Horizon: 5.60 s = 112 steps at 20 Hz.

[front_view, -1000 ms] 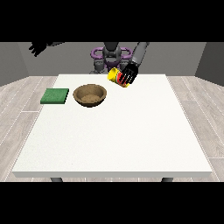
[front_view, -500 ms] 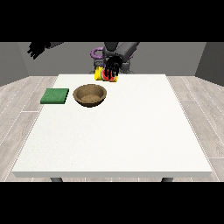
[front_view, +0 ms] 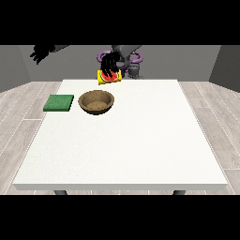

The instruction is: Pick the cup and pour the ball into the bowl, then pick the bowl and place it on the pad

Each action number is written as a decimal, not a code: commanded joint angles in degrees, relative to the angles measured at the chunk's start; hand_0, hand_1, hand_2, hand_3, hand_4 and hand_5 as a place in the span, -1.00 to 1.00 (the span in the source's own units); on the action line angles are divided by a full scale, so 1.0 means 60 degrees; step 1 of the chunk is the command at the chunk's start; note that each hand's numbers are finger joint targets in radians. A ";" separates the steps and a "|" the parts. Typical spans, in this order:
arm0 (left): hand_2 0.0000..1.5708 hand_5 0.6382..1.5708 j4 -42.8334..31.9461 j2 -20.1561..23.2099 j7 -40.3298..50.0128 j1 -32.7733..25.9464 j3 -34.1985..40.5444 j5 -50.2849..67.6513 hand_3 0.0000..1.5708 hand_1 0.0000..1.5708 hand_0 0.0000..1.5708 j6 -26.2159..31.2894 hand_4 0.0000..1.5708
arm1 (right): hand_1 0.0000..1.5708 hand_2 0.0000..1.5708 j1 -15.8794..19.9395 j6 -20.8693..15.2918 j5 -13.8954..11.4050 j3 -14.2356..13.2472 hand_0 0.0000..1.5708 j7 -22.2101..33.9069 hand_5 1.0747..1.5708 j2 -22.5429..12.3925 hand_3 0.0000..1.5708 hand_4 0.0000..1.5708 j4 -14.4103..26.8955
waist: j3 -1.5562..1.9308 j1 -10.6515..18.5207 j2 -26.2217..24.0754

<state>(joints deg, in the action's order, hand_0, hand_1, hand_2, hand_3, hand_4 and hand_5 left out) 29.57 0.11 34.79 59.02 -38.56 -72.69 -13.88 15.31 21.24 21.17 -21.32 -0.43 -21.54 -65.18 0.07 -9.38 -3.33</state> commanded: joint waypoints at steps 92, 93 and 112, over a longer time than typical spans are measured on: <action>-1.00 0.93 0.5749 0.6476 -0.4516 -0.3570 1.1799 1.5229 -1.00 -1.00 -1.00 0.6494 0.53 | 1.00 1.00 0.3059 -0.4887 -0.2678 0.1318 1.00 0.0818 0.94 -0.1875 0.10 0.35 0.4703 | -0.0029 0.2582 0.1992; -1.00 0.93 0.5972 0.6741 -0.3881 -0.3345 1.1836 1.5419 -1.00 -1.00 -1.00 0.6330 0.53 | 1.00 1.00 0.2951 -0.4390 -0.2599 0.1142 1.00 0.0625 0.95 -0.2307 0.05 0.33 0.5036 | -0.0014 0.2713 0.1941; -1.00 0.96 0.3873 0.7593 -0.6784 -0.4545 1.2392 1.5158 -1.00 -1.00 -1.00 0.7037 0.54 | 1.00 1.00 0.3133 -0.3710 -0.2117 0.0573 1.00 0.0933 0.98 -0.2523 -0.42 0.36 0.4318 | -0.0016 0.1726 0.2791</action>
<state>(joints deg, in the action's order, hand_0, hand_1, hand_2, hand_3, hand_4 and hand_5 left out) 55.82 44.28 -2.25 31.67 35.00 18.28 27.35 32.74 0.37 7.66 -17.03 4.90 -38.08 -38.53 0.00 1.29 10.73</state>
